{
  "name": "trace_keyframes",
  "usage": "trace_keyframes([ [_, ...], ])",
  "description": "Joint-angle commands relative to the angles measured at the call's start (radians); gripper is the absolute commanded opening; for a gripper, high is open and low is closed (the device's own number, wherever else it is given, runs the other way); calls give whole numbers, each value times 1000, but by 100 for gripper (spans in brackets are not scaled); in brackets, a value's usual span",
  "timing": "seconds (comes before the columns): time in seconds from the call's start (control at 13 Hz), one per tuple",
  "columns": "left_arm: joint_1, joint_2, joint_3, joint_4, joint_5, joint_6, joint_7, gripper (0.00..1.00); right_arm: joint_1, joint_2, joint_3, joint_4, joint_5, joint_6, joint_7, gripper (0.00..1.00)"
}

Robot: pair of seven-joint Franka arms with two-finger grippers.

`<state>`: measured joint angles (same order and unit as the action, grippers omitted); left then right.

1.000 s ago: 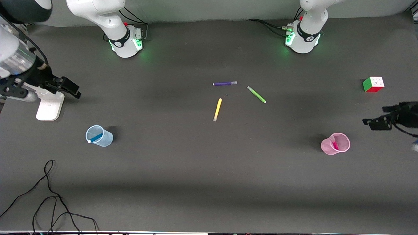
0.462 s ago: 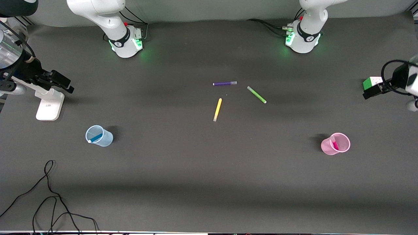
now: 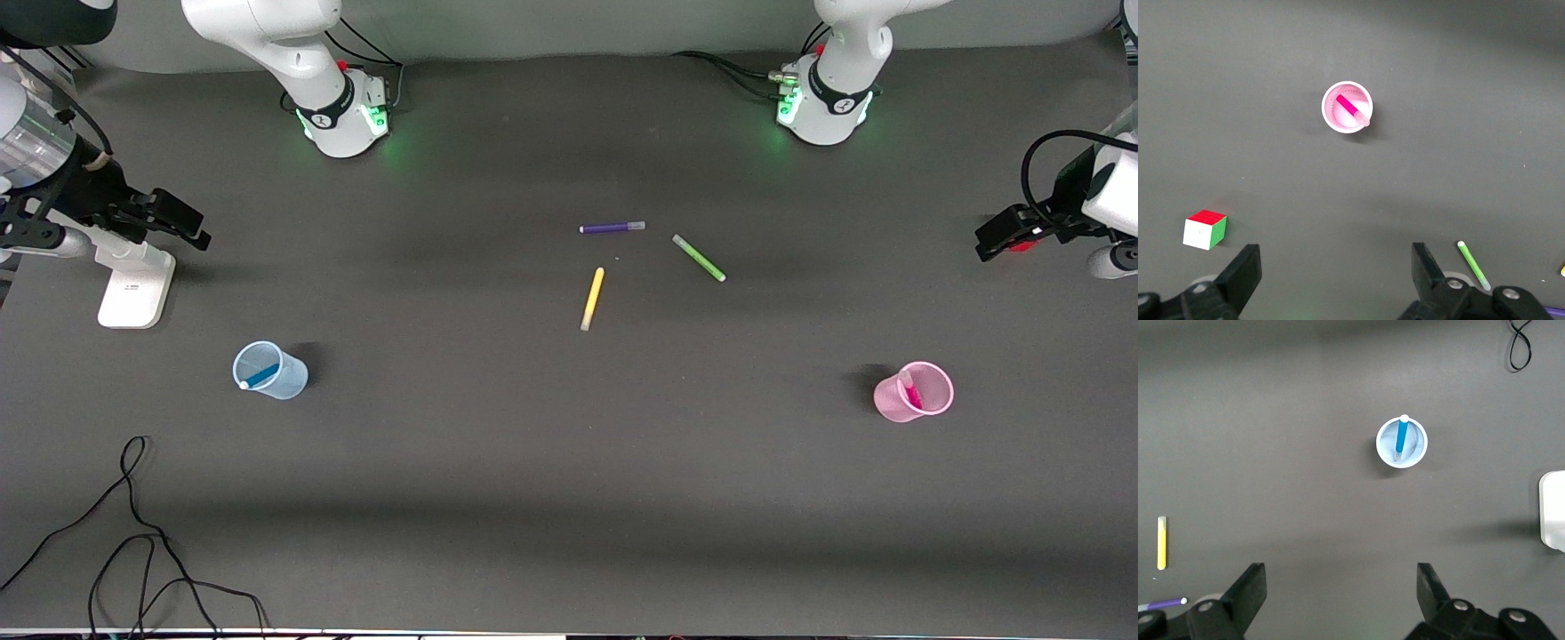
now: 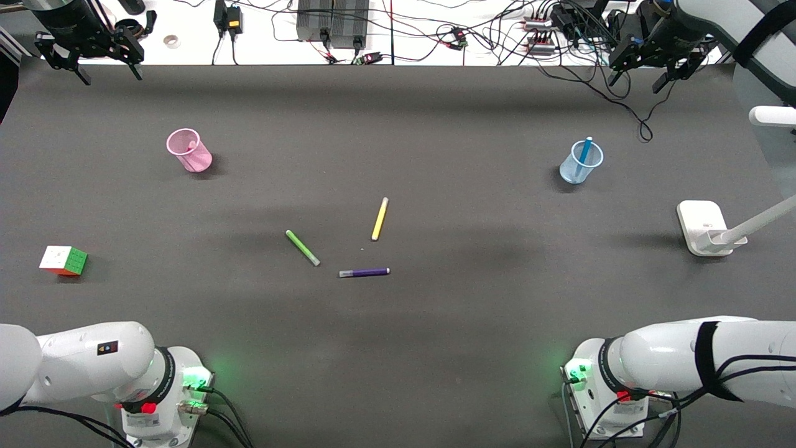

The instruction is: Place pink and blue markers in matching cups

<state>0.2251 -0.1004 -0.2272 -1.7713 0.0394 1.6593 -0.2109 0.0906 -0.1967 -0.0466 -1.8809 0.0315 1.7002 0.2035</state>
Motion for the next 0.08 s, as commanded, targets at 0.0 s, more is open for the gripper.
trace_keyframes([
  [0.0, 0, -18, 6, -13, 10, -7, 24, 100, 6, 5, -1, 20, -18, -34, -24, 100],
])
